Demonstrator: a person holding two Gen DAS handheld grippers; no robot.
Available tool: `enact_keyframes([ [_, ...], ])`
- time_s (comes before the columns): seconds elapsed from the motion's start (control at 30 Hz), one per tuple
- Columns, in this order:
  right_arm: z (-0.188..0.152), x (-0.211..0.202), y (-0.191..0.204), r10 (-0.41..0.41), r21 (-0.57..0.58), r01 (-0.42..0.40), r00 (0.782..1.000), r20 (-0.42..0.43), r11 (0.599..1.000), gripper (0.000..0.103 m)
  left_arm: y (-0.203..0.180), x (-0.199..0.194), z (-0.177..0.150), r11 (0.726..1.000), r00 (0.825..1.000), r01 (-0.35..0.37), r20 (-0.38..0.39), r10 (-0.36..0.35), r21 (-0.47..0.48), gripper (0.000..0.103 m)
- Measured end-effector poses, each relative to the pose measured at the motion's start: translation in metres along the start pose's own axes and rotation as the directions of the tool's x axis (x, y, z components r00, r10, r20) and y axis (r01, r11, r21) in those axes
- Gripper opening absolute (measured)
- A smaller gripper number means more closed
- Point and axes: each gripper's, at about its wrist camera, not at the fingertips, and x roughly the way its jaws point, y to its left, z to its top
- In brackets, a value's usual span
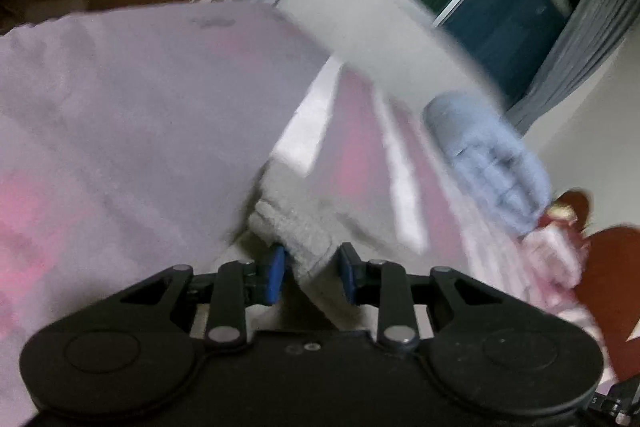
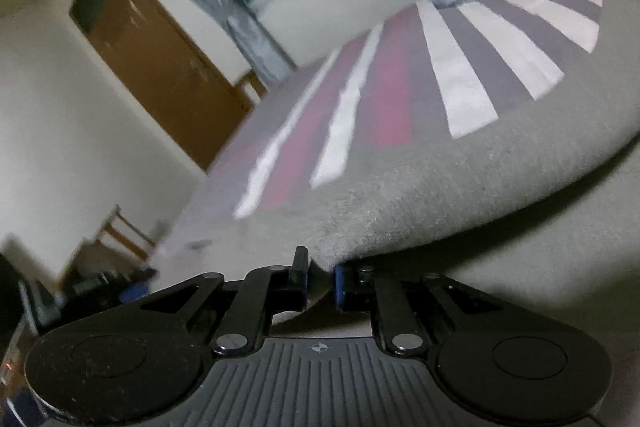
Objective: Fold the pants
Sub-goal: 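Lift the cuffs with both grippers and fold them over toward the waistband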
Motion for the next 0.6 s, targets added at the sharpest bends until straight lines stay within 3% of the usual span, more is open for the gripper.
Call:
enact_keyframes([
  [0.07, -0.014, 0.021, -0.011, -0.052, 0.013, 0.054, 0.994, -0.097, 0.998, 0.013, 0.007, 0.008, -0.01, 0.999, 0.999, -0.033, -0.041, 0.033, -0.002, 0.02],
  [0.17, -0.02, 0.018, -0.017, -0.037, 0.038, 0.04, 0.997, -0.071, 0.998, 0.013, 0.008, 0.007, -0.013, 0.999, 0.999, -0.037, -0.031, 0.037, -0.003, 0.02],
  [0.33, -0.014, 0.006, -0.01, -0.023, 0.013, 0.024, 0.999, -0.041, 1.0, 0.013, -0.01, -0.001, -0.009, 0.994, 0.998, -0.065, -0.012, 0.066, 0.083, 0.02],
  [0.43, -0.017, 0.018, -0.012, -0.046, 0.027, 0.049, 0.994, -0.097, 0.998, 0.013, -0.007, 0.01, -0.013, 0.989, 0.991, -0.113, -0.062, 0.119, 0.097, 0.02],
  [0.53, -0.011, 0.01, -0.016, -0.014, 0.039, 0.019, 0.994, -0.105, 0.999, 0.014, -0.012, -0.002, -0.017, 0.989, 0.992, -0.12, -0.022, 0.123, 0.086, 0.019],
  [0.6, -0.006, -0.012, -0.017, -0.014, 0.026, 0.015, 0.998, -0.063, 1.0, 0.043, -0.024, -0.018, -0.022, 0.981, 0.988, -0.156, 0.028, 0.154, 0.113, 0.017],
])
